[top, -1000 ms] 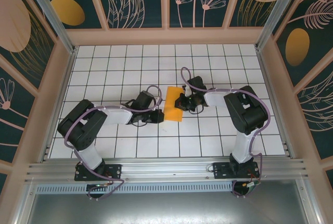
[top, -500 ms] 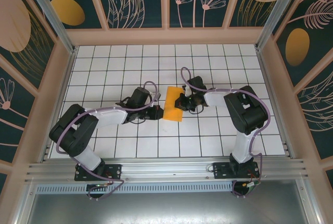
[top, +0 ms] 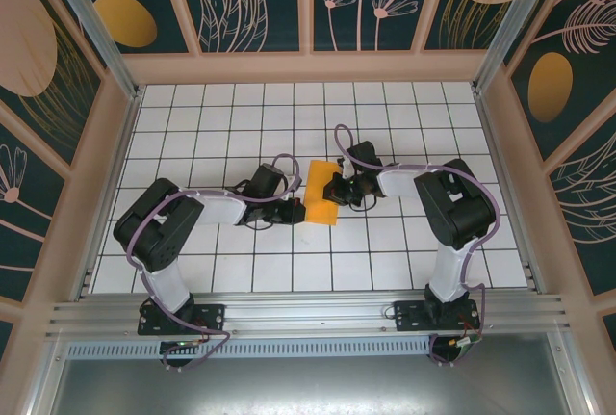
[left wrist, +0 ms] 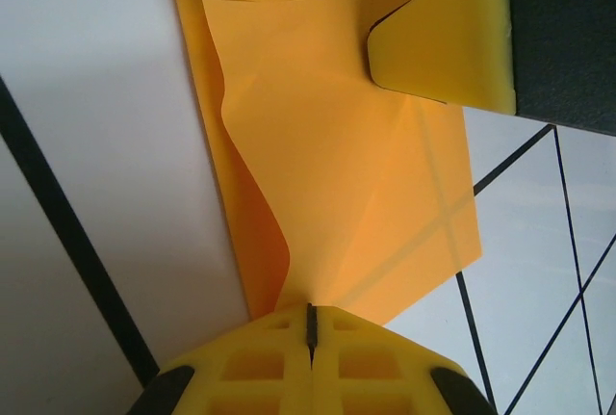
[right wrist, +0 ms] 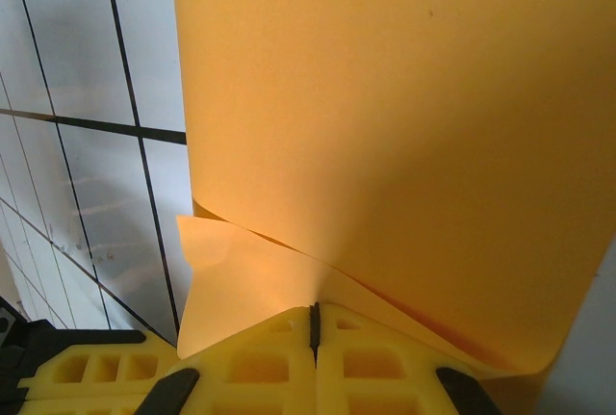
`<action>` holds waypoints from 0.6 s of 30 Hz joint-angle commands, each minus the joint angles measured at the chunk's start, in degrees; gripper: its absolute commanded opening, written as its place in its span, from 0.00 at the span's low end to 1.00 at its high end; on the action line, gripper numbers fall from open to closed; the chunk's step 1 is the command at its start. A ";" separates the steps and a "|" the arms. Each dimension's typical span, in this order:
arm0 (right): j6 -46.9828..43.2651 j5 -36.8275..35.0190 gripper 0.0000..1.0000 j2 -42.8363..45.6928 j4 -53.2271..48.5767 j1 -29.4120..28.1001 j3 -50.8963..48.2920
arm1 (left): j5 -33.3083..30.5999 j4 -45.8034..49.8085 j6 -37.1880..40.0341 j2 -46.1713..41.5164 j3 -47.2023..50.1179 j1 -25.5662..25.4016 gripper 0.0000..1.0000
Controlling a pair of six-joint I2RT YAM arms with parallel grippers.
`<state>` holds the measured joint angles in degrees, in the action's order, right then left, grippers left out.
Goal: Fold a paper plane with a square sheet of paper (fold left side to right side)
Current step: Fold the triangle a second time at the center of the table.
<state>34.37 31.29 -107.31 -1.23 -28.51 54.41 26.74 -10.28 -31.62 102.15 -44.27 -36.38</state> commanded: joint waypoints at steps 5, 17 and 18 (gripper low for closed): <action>-2.50 -2.49 0.00 1.74 -2.40 -0.18 -0.56 | -3.58 -0.03 -0.73 1.74 1.59 0.12 0.02; -4.16 -2.85 0.00 7.63 -2.85 -5.11 -0.36 | -2.84 -0.73 -0.55 1.86 4.06 0.09 0.00; -3.85 -2.78 0.00 7.20 -2.29 -5.66 -0.36 | -2.92 -0.70 -0.46 1.83 3.94 0.17 0.00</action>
<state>31.38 29.34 -99.77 -2.87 -32.08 54.37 26.81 -14.41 -32.03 102.15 -42.11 -36.40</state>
